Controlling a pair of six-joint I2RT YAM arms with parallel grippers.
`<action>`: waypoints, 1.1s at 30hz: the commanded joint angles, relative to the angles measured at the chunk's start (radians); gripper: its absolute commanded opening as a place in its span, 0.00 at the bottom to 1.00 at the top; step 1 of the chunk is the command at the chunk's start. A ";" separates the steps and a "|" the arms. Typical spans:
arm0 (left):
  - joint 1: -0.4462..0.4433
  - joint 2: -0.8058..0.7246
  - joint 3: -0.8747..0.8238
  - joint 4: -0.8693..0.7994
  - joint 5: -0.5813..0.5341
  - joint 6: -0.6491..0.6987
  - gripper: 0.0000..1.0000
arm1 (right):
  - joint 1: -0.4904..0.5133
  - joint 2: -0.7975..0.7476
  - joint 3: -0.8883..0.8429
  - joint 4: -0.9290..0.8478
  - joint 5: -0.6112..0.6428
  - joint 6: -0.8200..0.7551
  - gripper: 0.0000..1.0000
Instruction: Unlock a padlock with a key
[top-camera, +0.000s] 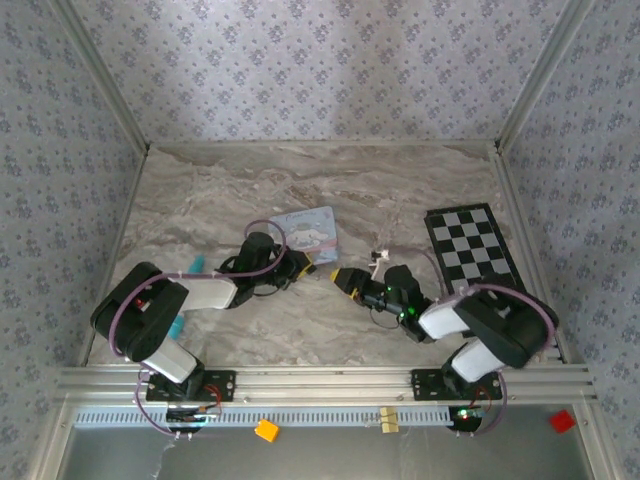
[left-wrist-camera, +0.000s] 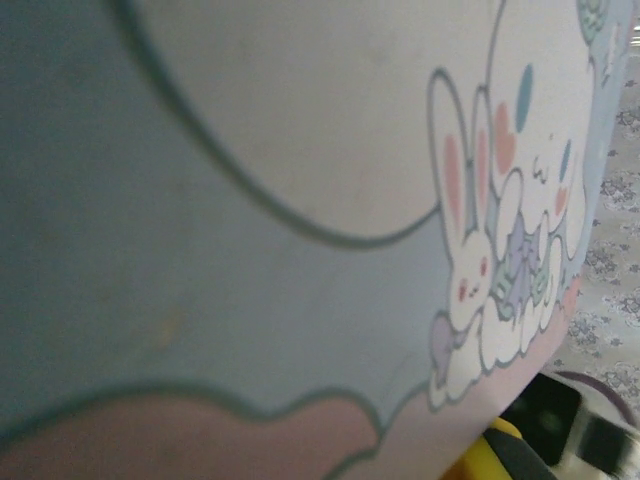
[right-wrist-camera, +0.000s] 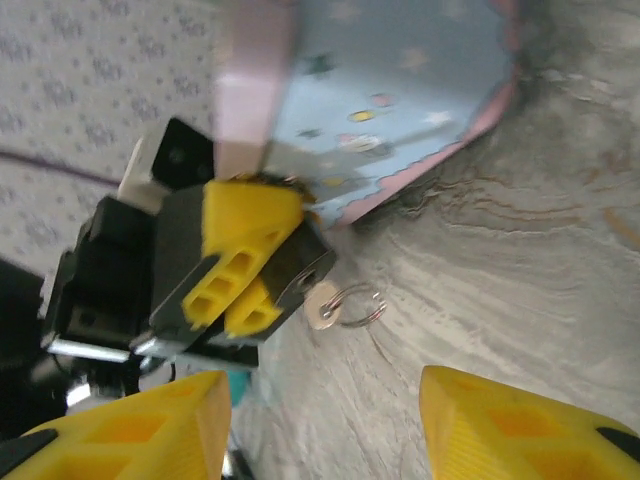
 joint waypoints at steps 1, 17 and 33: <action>0.013 -0.013 0.035 -0.003 0.020 -0.002 0.00 | 0.126 -0.164 0.085 -0.429 0.247 -0.536 0.56; 0.026 -0.102 0.082 -0.225 0.022 0.088 0.00 | 0.340 -0.033 -0.016 0.008 0.645 -1.278 0.57; 0.016 -0.109 0.035 -0.191 0.039 0.080 0.00 | 0.413 0.340 0.118 0.371 0.741 -1.459 0.47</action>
